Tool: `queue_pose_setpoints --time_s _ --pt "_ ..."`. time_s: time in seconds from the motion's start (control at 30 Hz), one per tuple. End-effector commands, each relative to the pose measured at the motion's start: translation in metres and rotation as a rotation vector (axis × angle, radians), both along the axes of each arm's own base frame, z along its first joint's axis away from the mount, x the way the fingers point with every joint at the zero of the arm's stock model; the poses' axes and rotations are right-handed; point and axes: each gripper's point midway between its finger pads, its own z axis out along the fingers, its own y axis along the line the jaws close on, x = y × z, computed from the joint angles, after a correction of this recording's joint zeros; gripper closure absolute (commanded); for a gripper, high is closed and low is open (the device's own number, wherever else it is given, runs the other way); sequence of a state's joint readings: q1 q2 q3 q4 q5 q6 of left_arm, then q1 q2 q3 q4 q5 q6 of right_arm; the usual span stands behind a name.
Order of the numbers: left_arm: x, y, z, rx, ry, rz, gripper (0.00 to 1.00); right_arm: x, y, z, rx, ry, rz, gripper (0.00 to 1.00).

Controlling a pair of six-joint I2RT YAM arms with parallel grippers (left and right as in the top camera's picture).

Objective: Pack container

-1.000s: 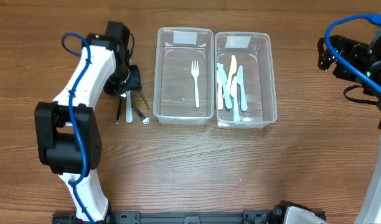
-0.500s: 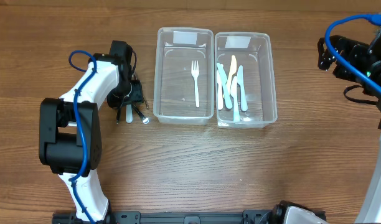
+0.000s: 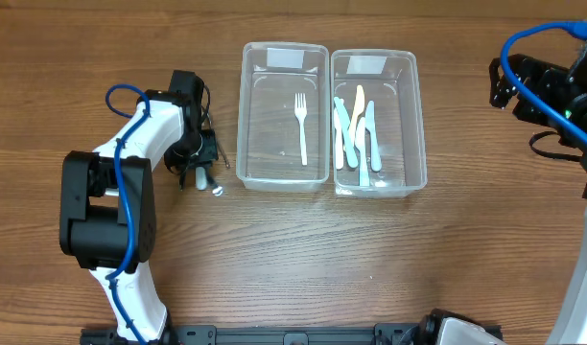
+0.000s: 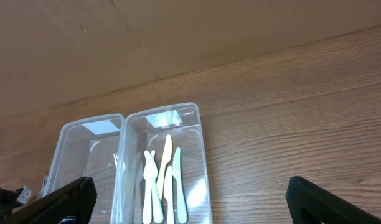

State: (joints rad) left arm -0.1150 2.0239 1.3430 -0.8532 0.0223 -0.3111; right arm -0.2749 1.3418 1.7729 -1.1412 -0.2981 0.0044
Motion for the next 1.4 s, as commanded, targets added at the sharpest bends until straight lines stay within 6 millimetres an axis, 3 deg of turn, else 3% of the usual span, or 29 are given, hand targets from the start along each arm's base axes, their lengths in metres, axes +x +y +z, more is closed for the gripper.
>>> queue_pose_setpoints --time_s 0.0,0.4,0.5,0.63,1.2,1.37 --pt "-0.012 -0.005 -0.011 -0.026 0.040 0.000 0.83 -0.001 -0.002 0.009 -0.010 -0.023 -0.011 0.00" --pt "-0.014 -0.008 -0.011 -0.045 0.046 -0.001 0.86 -0.001 -0.002 0.009 -0.010 -0.023 -0.011 0.00" --pt "-0.015 -0.008 -0.010 -0.044 0.052 -0.005 0.94 -0.001 -0.002 0.009 -0.010 -0.023 -0.011 0.00" --pt "-0.014 -0.008 -0.006 -0.046 0.054 -0.035 0.96 -0.001 -0.002 0.009 -0.010 -0.023 -0.011 0.00" --pt "0.019 -0.013 0.048 -0.050 -0.006 -0.126 0.96 -0.001 -0.002 0.009 -0.010 -0.023 -0.011 0.00" --pt "0.034 -0.018 0.083 -0.053 -0.048 -0.166 0.96 -0.001 -0.002 0.009 -0.010 -0.023 -0.011 0.00"
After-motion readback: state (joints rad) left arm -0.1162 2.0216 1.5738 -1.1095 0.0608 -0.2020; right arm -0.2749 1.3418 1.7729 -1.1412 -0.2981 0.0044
